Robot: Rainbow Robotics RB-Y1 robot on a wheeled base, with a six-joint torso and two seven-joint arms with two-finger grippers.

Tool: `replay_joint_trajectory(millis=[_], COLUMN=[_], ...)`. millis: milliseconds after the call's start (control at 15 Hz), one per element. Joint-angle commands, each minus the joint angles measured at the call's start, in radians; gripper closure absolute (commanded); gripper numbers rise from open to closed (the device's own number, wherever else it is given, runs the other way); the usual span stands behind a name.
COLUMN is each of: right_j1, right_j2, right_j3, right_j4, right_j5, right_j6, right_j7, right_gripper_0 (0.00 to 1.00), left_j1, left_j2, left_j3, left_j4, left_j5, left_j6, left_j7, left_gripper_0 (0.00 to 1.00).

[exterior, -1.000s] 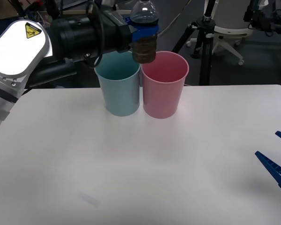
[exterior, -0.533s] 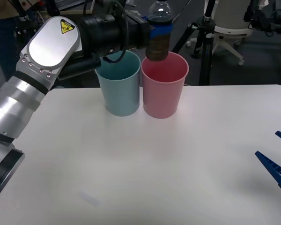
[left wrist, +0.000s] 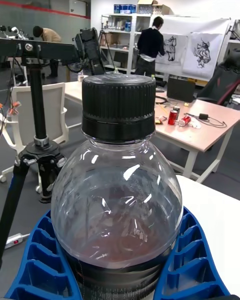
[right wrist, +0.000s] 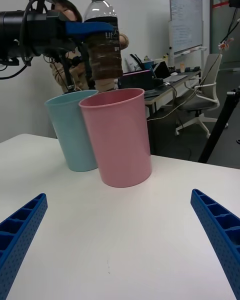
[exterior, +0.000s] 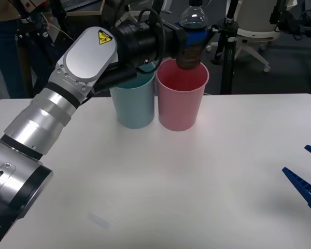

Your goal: Grasp the object on the table and drop it into the matching bin: aluminum can to the light blue bin, PET bottle to the pink bin.

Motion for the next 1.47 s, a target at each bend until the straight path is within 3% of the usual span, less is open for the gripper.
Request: replay_joint_trajectory(millis=[67, 333, 400, 467, 533, 600, 667, 1467], right_j1=[0.000, 0.000, 0.000, 0.000, 0.000, 0.000, 0.000, 0.000], right_j2=[0.000, 0.000, 0.000, 0.000, 0.000, 0.000, 0.000, 0.000], right_j3=[0.000, 0.000, 0.000, 0.000, 0.000, 0.000, 0.000, 0.000], right_j4=[0.000, 0.000, 0.000, 0.000, 0.000, 0.000, 0.000, 0.000], right_j5=[0.000, 0.000, 0.000, 0.000, 0.000, 0.000, 0.000, 0.000], right_j6=[0.000, 0.000, 0.000, 0.000, 0.000, 0.000, 0.000, 0.000], right_j7=[0.000, 0.000, 0.000, 0.000, 0.000, 0.000, 0.000, 0.000], right_gripper_0=[0.00, 0.00, 0.00, 0.00, 0.00, 0.00, 0.00, 0.00], left_j1=[0.000, 0.000, 0.000, 0.002, 0.000, 0.000, 0.000, 0.002], left_j2=[-0.002, -0.002, -0.002, -0.002, -0.002, -0.002, -0.002, 0.002], left_j3=[-0.023, -0.023, -0.023, -0.023, -0.023, -0.023, -0.023, -0.023], left_j4=[0.003, 0.003, 0.003, 0.003, 0.003, 0.003, 0.003, 0.003], left_j5=[-0.005, -0.004, -0.002, 0.000, 0.000, 0.003, 0.006, 0.023], left_j6=[0.022, 0.025, 0.037, 0.050, 0.051, 0.053, 0.053, 0.053], left_j7=[0.004, 0.010, 0.010, 0.009, 0.009, 0.009, 0.007, 0.004], left_gripper_0=[1.00, 1.00, 0.82, 0.44, 0.20, 0.06, 0.00, 0.00])
